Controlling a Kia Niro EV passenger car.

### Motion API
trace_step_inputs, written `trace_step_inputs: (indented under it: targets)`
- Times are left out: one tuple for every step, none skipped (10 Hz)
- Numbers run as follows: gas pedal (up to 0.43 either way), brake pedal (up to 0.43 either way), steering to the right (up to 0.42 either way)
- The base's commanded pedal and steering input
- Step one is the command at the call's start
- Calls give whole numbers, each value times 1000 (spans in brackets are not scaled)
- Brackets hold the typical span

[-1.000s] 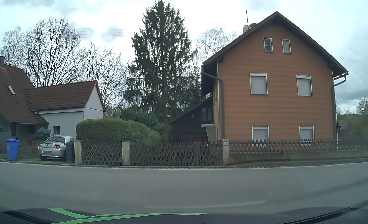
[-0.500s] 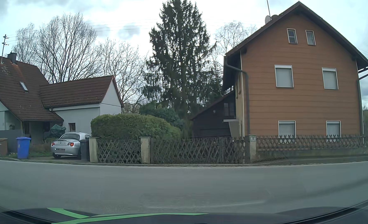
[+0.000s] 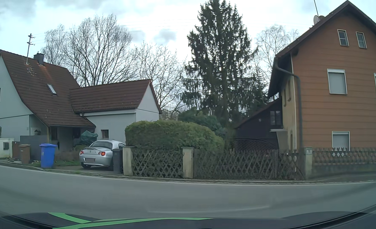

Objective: Follow the waypoints while adhering to traffic rules and regulations

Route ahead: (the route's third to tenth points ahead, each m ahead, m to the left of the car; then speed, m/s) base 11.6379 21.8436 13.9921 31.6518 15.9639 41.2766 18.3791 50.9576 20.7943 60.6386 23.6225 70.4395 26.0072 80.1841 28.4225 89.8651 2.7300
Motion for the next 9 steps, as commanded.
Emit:
trace_step_inputs:
  targets:
    - [268, 0, -580]
    - [287, 0, -579]
    - [287, 0, -579]
    - [287, 0, -579]
    - [287, 0, -579]
    - [287, 0, -579]
    - [319, 0, -578]
    - [319, 0, -576]
    - [311, 0, -576]
